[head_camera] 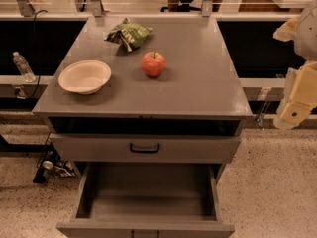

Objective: Place apple into middle drawer

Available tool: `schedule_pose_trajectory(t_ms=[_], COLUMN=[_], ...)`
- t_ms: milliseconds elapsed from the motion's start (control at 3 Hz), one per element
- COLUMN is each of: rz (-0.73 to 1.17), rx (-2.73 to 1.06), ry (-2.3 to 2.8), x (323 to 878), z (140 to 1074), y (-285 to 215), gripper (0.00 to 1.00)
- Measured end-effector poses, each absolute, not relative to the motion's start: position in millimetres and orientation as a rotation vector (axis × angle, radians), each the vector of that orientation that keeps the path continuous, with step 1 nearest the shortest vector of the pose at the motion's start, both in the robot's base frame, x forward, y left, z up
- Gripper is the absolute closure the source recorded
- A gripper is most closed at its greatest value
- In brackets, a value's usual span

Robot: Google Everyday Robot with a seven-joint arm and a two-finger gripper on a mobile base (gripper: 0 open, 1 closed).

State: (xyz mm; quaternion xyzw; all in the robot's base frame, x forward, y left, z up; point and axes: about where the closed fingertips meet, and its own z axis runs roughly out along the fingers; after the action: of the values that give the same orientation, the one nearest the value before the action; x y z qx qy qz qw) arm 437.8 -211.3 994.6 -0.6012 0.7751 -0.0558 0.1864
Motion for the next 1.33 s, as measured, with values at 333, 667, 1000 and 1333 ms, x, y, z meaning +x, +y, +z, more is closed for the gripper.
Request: schedule_pose_trajectory(t_ms=[333, 667, 1000, 1333], rz=[-0.157, -0.065, 0.046, 0.116], rx=[-1.693, -1.635, -1.542, -1.38], ry=[2.182, 2.143, 2.098, 2.094], x=[437.8, 456.0, 490.1, 534.4], z=[994.7, 991.4, 988.5, 980.5], y=[-211.3, -201.8, -183.5, -159.5], gripper=[0.0, 0.0, 0.0, 0.0])
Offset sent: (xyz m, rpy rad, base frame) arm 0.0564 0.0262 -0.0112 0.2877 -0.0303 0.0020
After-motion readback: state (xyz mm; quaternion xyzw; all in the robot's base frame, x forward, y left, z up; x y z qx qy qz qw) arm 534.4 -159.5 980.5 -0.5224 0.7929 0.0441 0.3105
